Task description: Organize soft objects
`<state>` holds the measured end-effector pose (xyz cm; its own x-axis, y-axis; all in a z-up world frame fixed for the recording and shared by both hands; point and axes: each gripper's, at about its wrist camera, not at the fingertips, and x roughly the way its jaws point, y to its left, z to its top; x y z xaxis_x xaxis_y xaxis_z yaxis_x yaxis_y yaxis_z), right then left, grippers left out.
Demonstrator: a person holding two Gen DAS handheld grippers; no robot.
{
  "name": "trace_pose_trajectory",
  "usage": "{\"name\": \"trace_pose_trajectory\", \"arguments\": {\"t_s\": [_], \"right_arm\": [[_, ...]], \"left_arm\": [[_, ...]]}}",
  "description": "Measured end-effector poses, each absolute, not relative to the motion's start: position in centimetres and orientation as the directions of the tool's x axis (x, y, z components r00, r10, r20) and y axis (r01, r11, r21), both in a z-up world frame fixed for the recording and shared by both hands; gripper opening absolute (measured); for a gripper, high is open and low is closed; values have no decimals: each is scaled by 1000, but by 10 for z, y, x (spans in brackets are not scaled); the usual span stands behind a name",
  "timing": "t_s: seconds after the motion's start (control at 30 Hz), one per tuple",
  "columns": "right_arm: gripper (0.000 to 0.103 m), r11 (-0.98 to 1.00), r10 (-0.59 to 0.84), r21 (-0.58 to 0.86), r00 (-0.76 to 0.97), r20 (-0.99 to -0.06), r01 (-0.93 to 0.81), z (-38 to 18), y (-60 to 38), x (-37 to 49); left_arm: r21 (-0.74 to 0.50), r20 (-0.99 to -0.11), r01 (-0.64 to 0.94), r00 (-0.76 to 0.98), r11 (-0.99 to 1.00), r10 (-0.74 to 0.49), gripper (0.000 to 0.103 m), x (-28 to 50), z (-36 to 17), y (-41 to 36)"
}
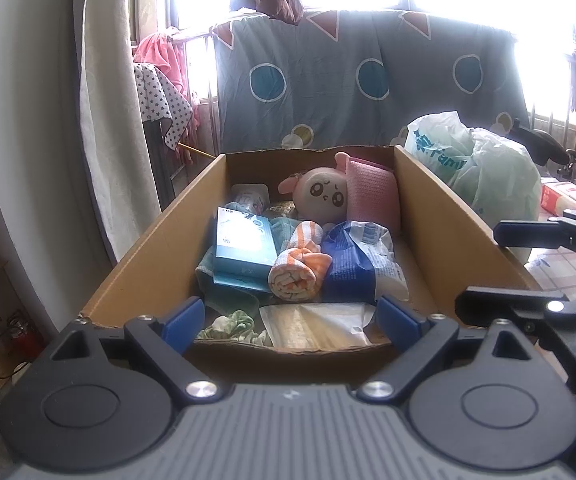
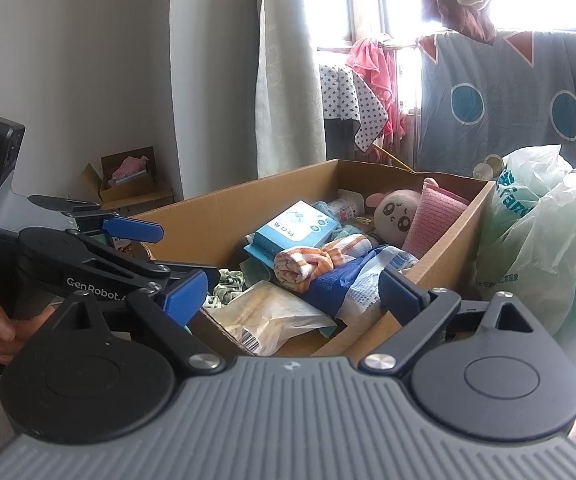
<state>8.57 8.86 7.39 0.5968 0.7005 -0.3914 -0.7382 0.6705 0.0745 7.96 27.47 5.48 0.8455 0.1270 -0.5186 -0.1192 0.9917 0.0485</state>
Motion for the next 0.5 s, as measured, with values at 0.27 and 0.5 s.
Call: {"name": "trace_pose_trajectory", "arguments": {"t_s": [0.27,0.5], "right_arm": [[94,666,703,73,593,-392,-742,74,88,86],[96,665,702,63,593,-395,-745,73,88,85]], "left_arm": [[48,-517,-119,847,992,126,94,79,55,275],[49,-519,-116,846,992,124,94,79,54,274]]}}
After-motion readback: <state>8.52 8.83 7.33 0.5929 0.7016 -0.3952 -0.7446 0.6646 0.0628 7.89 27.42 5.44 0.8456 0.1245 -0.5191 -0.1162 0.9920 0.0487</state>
